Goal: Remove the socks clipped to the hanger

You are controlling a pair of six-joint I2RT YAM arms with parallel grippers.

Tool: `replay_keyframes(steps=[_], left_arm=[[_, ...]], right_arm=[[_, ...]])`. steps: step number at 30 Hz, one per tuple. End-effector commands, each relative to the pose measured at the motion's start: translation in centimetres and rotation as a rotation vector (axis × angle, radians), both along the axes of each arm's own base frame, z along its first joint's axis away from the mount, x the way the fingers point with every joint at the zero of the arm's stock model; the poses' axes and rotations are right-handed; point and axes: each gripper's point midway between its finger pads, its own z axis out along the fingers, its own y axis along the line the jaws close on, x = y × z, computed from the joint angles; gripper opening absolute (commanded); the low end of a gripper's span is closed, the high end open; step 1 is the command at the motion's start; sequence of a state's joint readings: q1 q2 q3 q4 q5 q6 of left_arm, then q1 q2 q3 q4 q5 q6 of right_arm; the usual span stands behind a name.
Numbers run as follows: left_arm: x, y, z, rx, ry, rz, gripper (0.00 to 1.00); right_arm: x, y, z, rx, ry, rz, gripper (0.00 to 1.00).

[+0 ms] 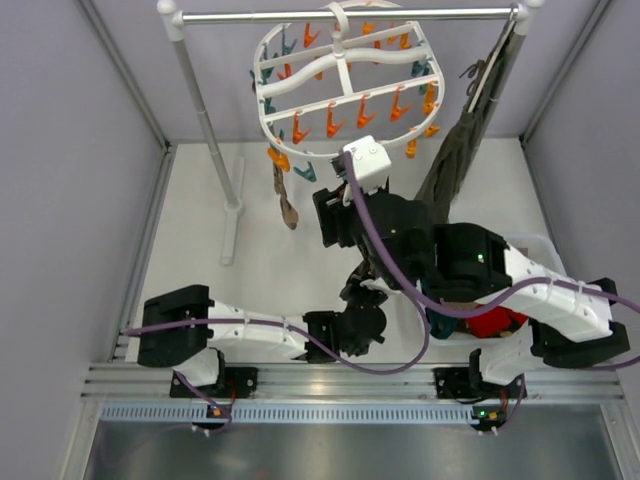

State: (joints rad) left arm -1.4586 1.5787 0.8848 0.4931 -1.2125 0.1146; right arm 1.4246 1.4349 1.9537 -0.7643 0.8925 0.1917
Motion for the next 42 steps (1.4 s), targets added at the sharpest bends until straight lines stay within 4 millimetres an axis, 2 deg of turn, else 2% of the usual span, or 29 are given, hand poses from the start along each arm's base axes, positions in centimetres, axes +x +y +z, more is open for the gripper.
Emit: replay_keyframes(steps=[1,4,12,17,29,31,32,34,35,37,42], left_arm=[[-0.4,-1.7,1.1,-0.008,-0.018,0.004,0.0],[-0.6,-2.4,1.2,0.001,-0.022,0.002,0.0],[-0.6,-4.1,0.8,0.019,-0.021,-0.023,0.0],[-0.6,-4.9,1.0,0.033,-0.027,-0.031,0.0],[-0.7,-6.6,2.5,0.004,-0.032,-0.069,0.0],[-0.9,-6.7,2.8,-0.007,-0.032,-0.081,0.0],[-1.0,-6.7,3.1,-0.014,-0.032,-0.086,0.0],[-1.4,-7.0,3.3,-0.027,-0.03,-0.107,0.0],[-1.4,-7.0,3.4,-0.033,-0.029,-0.108,0.0],[-1.5,-7.2,3.4,-0.035,-0.028,-0.117,0.0],[-1.5,-7.3,3.0,-0.042,-0.021,-0.122,0.0]], right_arm=[[1.4,-2.7,0.7,-0.062,-0.056,-0.186,0.58],[2.4,-3.3,0.6,-0.083,-0.072,-0.26,0.55],[5.6,-4.9,-0.2,-0.178,-0.097,-0.427,0.55],[7.4,-4.6,-1.1,-0.223,-0.097,-0.475,0.56],[9.8,-4.4,-2.5,-0.275,-0.119,-0.572,0.6],[10.2,-5.1,-2.5,-0.268,-0.126,-0.603,0.59],[10.7,-5.6,-3.3,-0.289,-0.125,-0.619,0.59],[11.2,-6.2,-2.8,-0.229,-0.133,-0.642,0.58],[11.4,-6.3,-3.5,-0.279,-0.141,-0.641,0.56],[11.5,-6.2,-3.2,-0.252,-0.149,-0.65,0.52],[11.6,-5.7,-2.8,-0.257,-0.164,-0.645,0.31]])
